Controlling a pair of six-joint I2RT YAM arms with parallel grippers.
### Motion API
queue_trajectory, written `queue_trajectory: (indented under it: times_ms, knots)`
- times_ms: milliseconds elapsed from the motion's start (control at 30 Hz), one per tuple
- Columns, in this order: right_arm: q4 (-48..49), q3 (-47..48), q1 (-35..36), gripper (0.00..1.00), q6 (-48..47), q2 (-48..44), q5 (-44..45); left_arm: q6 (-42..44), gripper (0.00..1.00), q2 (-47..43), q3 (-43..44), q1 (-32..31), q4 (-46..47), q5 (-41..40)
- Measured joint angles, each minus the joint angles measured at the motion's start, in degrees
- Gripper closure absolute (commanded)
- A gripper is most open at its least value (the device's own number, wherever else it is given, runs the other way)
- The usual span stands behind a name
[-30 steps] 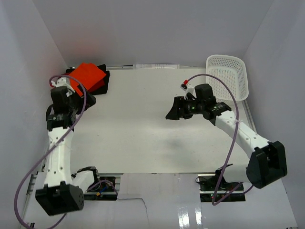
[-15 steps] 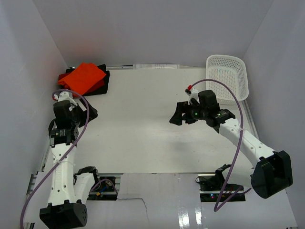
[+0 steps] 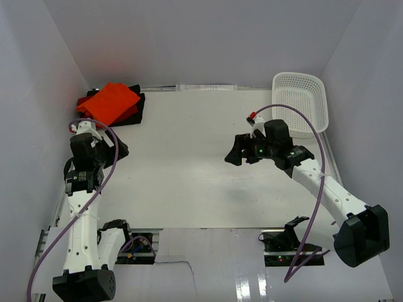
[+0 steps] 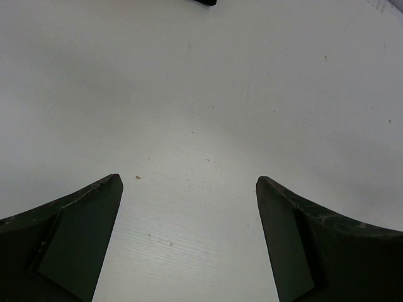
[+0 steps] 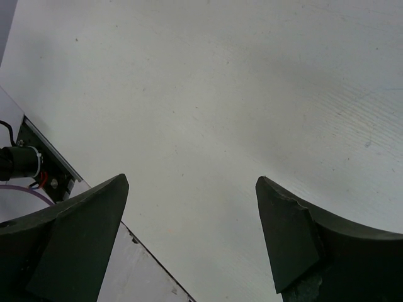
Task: Fold and stack the t-shirts
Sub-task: Put the neatly folded tshirt into the corner of the board with the left arm
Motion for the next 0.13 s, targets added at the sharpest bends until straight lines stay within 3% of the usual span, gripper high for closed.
queue_trajectory:
  times_ms: [133]
  knots:
    - [0.0,0.0,0.0,0.12,0.0,0.0,0.2,0.2,0.02,0.0,0.0,0.0,-0.2,0.0]
